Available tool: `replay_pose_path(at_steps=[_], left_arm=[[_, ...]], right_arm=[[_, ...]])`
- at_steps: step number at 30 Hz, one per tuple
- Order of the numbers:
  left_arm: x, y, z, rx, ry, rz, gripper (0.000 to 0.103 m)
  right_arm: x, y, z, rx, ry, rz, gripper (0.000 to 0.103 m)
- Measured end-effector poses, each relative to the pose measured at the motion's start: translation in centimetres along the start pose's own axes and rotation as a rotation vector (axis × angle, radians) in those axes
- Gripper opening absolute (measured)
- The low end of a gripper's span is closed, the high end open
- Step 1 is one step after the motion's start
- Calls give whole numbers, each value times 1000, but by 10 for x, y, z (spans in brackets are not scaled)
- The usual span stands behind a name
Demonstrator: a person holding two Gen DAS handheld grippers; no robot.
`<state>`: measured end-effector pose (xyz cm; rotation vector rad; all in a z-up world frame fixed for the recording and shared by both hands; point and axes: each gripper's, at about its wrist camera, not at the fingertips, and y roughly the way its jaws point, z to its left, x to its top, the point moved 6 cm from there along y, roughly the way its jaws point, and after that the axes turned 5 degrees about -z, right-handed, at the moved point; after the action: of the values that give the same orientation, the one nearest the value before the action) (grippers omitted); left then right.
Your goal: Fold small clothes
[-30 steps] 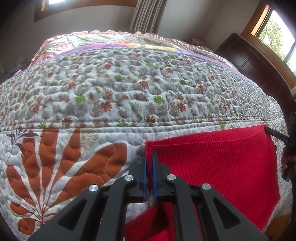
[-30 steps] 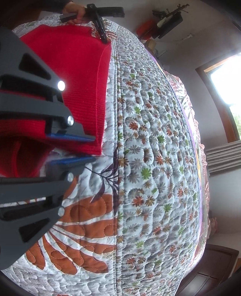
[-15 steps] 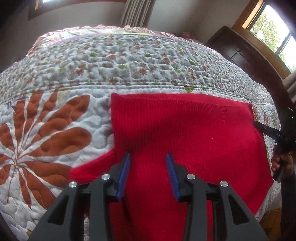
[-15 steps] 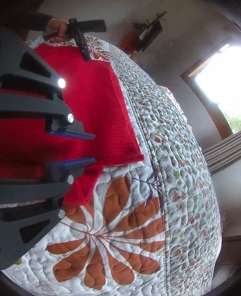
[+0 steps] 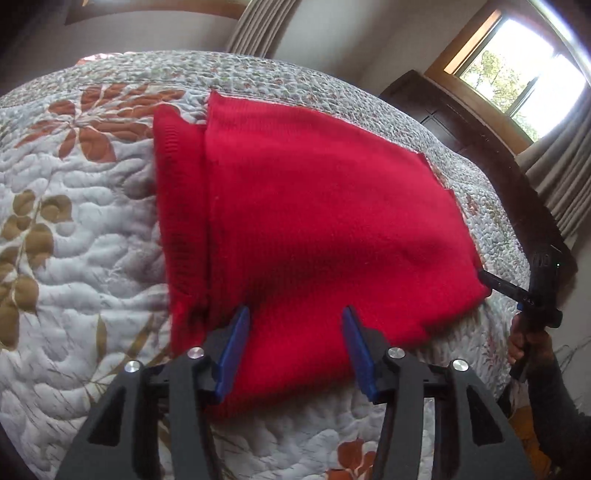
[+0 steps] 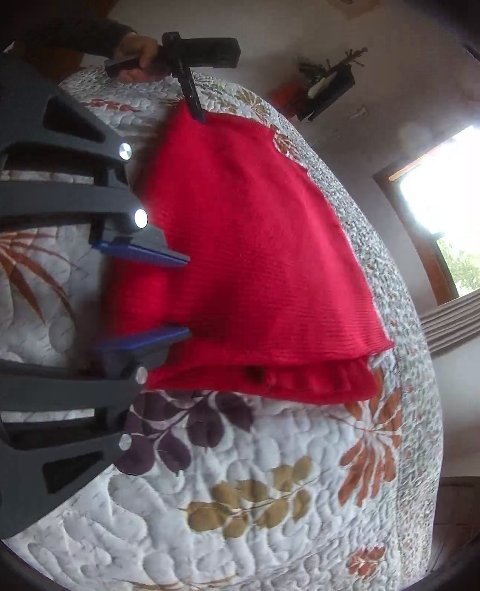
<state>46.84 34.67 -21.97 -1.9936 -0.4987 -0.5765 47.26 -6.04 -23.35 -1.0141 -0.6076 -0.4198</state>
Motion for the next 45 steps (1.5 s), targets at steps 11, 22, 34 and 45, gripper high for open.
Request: replay_pose_path(at_steps=[11, 22, 34, 45], left_arm=[[-36, -103, -35, -67, -140, 47, 99], [-53, -210, -21, -99, -221, -14, 99], [-3, -203, 23, -81, -248, 1, 99], [57, -81, 74, -161, -336, 105, 99]], right_arm=[[-57, -110, 114, -28, -119, 18, 65], [-120, -205, 281, -110, -483, -135, 91], [-108, -178, 345, -112, -648, -144, 92], [-75, -97, 343, -216, -793, -142, 92]])
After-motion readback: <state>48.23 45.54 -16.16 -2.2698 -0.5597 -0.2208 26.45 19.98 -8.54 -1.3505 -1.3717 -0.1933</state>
